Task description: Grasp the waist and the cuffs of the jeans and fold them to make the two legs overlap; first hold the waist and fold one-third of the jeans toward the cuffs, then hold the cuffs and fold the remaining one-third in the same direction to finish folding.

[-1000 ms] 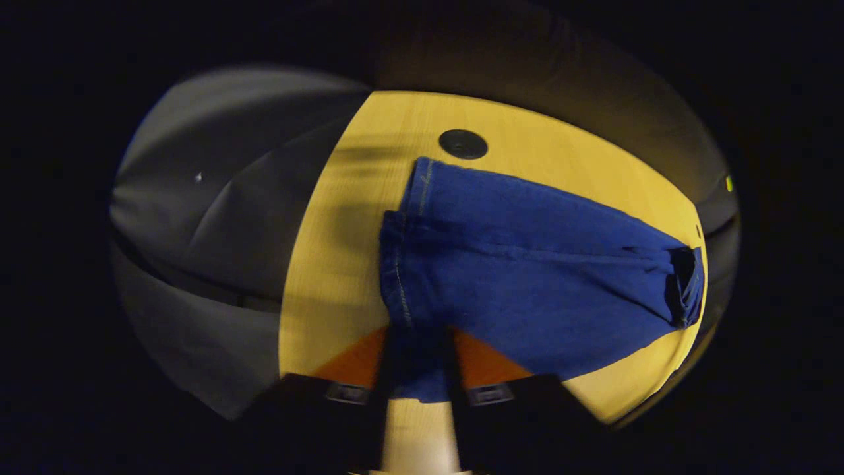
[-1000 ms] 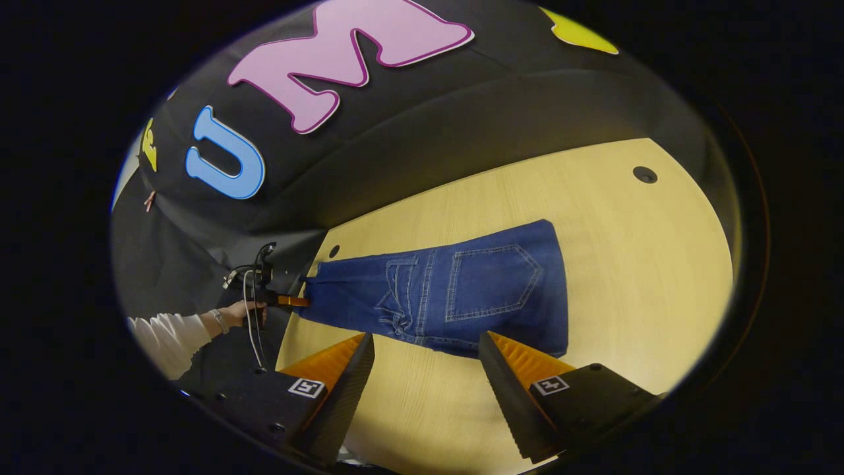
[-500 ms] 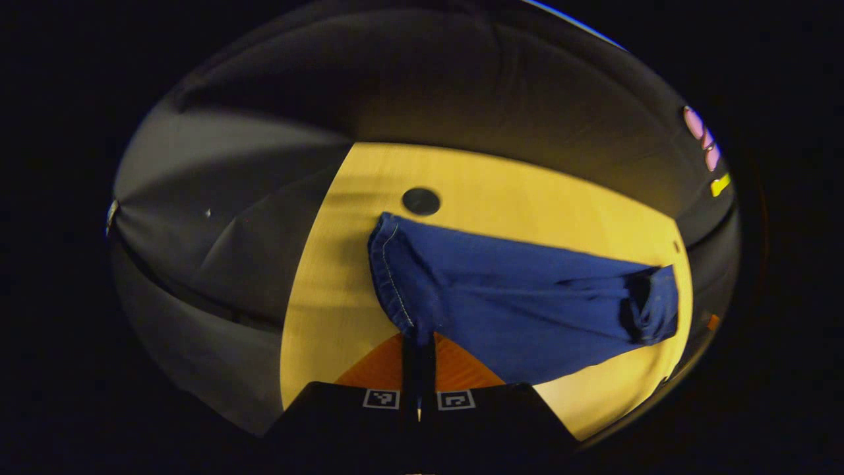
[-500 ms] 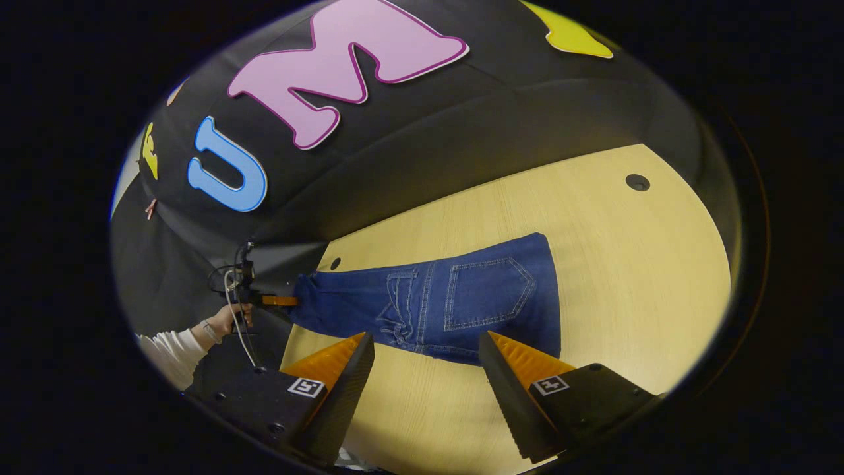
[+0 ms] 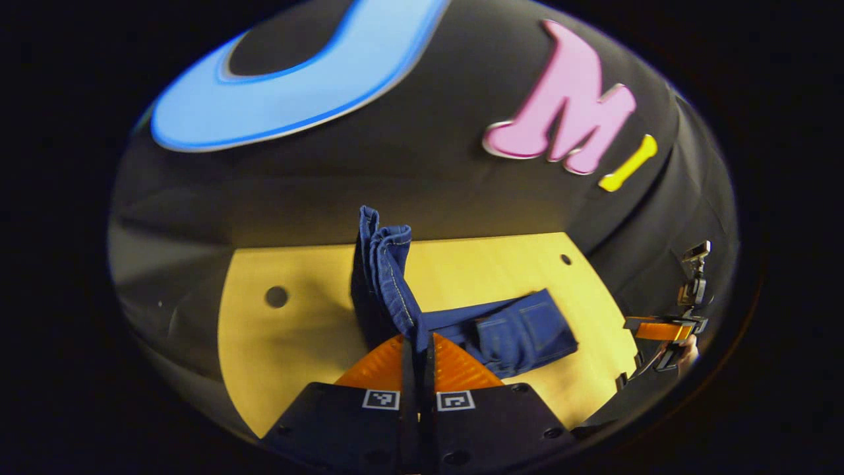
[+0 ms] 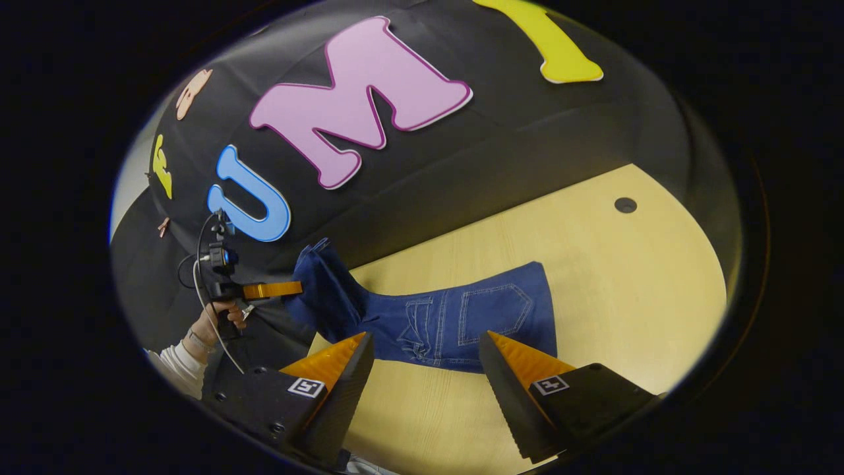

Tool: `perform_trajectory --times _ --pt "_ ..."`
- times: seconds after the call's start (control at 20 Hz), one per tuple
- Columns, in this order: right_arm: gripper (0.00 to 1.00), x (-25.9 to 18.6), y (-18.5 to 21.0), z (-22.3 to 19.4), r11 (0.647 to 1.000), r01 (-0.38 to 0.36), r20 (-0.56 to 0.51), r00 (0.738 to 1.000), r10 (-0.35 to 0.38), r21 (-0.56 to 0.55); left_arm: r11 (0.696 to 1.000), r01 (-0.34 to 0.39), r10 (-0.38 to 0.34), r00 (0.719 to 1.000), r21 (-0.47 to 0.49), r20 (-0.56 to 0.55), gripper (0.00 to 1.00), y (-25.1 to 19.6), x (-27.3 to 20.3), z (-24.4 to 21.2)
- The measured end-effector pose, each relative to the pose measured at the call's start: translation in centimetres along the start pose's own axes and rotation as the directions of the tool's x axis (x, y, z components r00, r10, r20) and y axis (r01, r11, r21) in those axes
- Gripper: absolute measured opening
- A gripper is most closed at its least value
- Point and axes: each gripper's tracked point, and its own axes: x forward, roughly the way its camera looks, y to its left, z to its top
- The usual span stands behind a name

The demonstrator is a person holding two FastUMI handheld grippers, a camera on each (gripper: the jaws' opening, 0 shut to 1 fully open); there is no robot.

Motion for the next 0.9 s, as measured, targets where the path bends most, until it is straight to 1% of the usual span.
perform_trajectory --times 0.1,0.15,0.2,0.3,0.4,0.45,0.55,0.6,0.65,0.7,0.75,0.8,0.85,0.9 --pt "0.98 -1.6 -0.2 0.6 1.0 0.003 0.026 1.0 -0.003 -0.003 0.998 0.047 -0.047 0.999 0.04 0.009 0.06 -5.2 2.0 0.6" --pt "0.98 -2.6 -0.6 0.8 1.0 0.011 0.044 0.999 -0.01 -0.003 0.996 0.075 -0.076 0.997 0.036 0.004 0.06 -8.3 3.7 0.1" --pt "0.98 -3.4 -1.1 1.0 1.0 0.019 0.064 0.998 -0.019 0.0 0.994 0.106 -0.105 0.994 0.032 -0.015 0.06 -11.3 5.7 -0.9" --pt "0.98 -4.6 -2.0 0.2 0.999 0.035 0.066 0.997 -0.036 0.009 0.99 0.138 -0.135 0.989 0.033 -0.066 0.06 -16.3 10.1 -4.0" --pt "0.98 -5.7 -3.4 -0.3 0.999 0.054 0.065 0.996 -0.054 0.008 0.984 0.172 -0.165 0.977 0.046 -0.133 0.06 -20.1 14.3 -6.8" --pt "0.98 -6.2 -4.0 -0.5 0.998 0.06 0.064 0.996 -0.06 0.009 0.985 0.155 -0.141 0.976 0.072 -0.163 0.06 -20.6 16.2 -8.5" --pt "0.98 -7.0 -5.6 -0.3 0.997 0.083 0.079 0.993 -0.083 0.003 0.987 0.098 -0.07 0.973 0.124 -0.218 0.06 -21.1 19.3 -11.9" --pt "0.98 -7.2 -6.2 0.0 0.996 0.093 0.089 0.992 -0.092 -0.005 0.988 0.098 -0.064 0.964 0.121 -0.258 0.06 -21.4 20.5 -13.6" --pt "0.98 -7.6 -6.7 0.2 0.995 0.097 0.091 0.991 -0.095 -0.019 0.99 0.095 -0.062 0.954 0.1 -0.292 0.18 -21.3 21.0 -14.6" --pt "0.98 -7.7 -7.4 0.3 0.994 0.104 0.093 0.991 -0.1 -0.038 0.995 0.083 -0.059 0.949 0.064 -0.308 0.17 -21.5 21.5 -15.4" --pt "0.98 -7.6 -8.0 0.5 0.992 0.109 0.093 0.99 -0.104 -0.055 0.998 0.067 -0.056 0.949 0.023 -0.309 0.35 -21.7 22.1 -16.4" --pt "0.98 -7.6 -8.3 0.6 0.992 0.11 0.088 0.991 -0.104 -0.066 0.999 0.049 -0.051 0.955 -0.016 -0.291 0.43 -21.7 22.3 -16.5" --pt "0.98 -7.5 -8.3 0.6 0.992 0.099 0.084 0.992 -0.093 -0.074 0.998 0.037 -0.051 0.961 -0.056 -0.272 0.63 -21.7 22.4 -16.4" --pt "0.98 -7.4 -8.1 0.9 0.993 0.084 0.088 0.993 -0.077 -0.085 0.995 0.026 -0.05 0.964 -0.093 -0.26 0.65 -21.9 21.9 -16.0"
